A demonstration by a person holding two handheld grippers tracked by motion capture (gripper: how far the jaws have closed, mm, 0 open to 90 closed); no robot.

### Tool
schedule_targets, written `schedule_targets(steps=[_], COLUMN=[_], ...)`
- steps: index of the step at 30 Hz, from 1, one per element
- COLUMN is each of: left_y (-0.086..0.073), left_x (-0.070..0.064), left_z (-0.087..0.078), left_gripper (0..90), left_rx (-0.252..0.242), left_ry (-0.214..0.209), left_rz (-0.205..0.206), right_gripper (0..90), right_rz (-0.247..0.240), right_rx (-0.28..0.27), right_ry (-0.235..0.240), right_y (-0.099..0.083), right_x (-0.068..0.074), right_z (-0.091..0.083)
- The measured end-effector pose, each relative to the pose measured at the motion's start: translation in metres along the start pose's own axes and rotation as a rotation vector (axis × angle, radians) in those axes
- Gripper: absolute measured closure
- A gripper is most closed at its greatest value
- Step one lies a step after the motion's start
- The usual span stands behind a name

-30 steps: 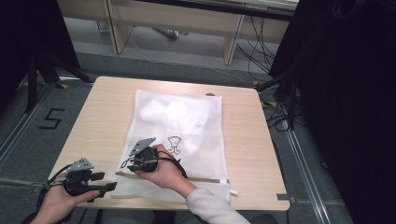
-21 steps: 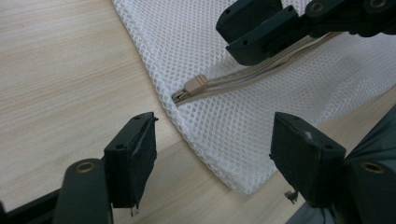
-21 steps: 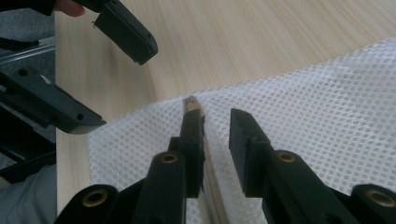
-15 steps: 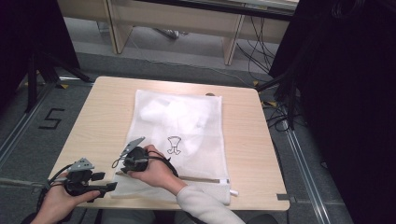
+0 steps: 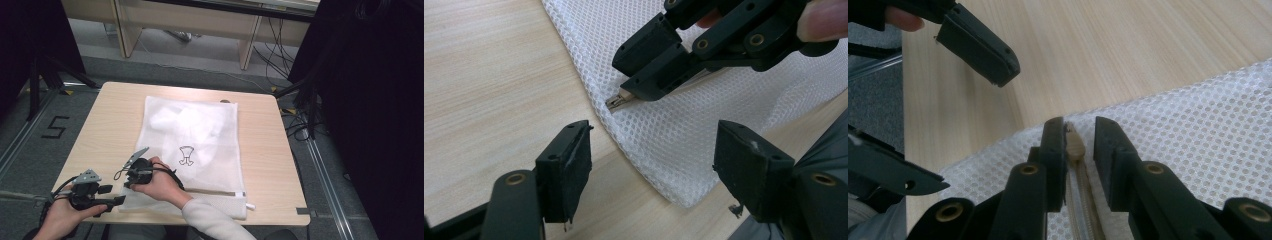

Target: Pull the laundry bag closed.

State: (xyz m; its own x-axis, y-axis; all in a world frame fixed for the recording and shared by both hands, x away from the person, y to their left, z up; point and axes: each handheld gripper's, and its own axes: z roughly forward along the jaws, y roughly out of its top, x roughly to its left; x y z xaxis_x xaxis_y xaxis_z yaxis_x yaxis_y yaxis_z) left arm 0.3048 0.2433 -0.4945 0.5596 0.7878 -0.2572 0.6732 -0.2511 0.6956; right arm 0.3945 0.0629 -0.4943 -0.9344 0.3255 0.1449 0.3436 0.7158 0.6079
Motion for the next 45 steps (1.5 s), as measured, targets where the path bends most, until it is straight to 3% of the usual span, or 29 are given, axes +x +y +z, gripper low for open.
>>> schedule_targets(steps=[4,5,9,11,12,15,18,20,22,23,25,29,38,41,45], left_y=[0.0,0.0,0.0,0.0,0.0,0.0,0.001,0.001,0.0,0.001,0.002,0.004,0.011,0.012,0.012], left_x=[-0.001,0.0,0.0,0.0,-0.001,-0.001,-0.002,-0.001,-0.001,-0.001,-0.001,0.001,0.006,0.01,0.008], left_z=[0.0,0.0,0.0,0.0,0.0,0.002,0.003,0.003,0.005,0.005,0.007,0.01,0.016,0.017,0.021], left_gripper=[30.6,30.6,30.6,30.4,30.4,30.3,30.3,30.3,30.3,30.2,30.4,35.5,52.6,55.2,57.8], left_rx=[0.005,0.024,0.023,0.029,0.027,0.027,0.026,0.053,0.039,0.051,0.04,0.017,0.012,0.044,0.021], left_ry=[0.008,-0.006,-0.007,-0.005,-0.002,-0.006,-0.016,-0.019,-0.018,-0.023,-0.017,-0.002,-0.044,-0.05,-0.051], left_rz=[-0.005,0.002,0.001,0.01,0.01,0.002,-0.007,0.007,0.006,0.006,-0.007,-0.029,-0.09,-0.064,-0.084], right_gripper=[76.8,77.0,79.9,80.5,80.5,81.8,82.0,82.1,82.1,82.2,82.2,82.2,82.2,82.2,82.2], right_rz=[-0.017,-0.002,0.018,0.007,0.03,0.009,0.03,0.01,0.029,-0.004,0.008,-0.004,-0.043,-0.041,-0.032], right_rx=[0.0,0.005,0.021,0.009,0.021,0.018,0.018,-0.001,-0.003,-0.013,-0.023,-0.022,-0.033,-0.043,-0.047], right_ry=[0.008,0.01,0.015,0.035,0.033,0.033,0.032,0.038,0.04,0.031,0.035,0.025,0.01,0.02,0.02], right_y=[0.002,0.002,0.002,0.003,0.002,0.002,0.004,0.007,0.008,0.009,0.013,0.015,0.017,0.018,0.019], right_x=[-0.002,-0.001,-0.001,-0.003,-0.002,-0.003,-0.001,-0.001,0.001,-0.001,0.002,0.003,0.002,0.003,0.005], right_z=[0.002,0.003,0.003,0.005,0.005,0.007,0.003,0.0,-0.002,-0.005,-0.012,-0.016,-0.021,-0.022,-0.023])
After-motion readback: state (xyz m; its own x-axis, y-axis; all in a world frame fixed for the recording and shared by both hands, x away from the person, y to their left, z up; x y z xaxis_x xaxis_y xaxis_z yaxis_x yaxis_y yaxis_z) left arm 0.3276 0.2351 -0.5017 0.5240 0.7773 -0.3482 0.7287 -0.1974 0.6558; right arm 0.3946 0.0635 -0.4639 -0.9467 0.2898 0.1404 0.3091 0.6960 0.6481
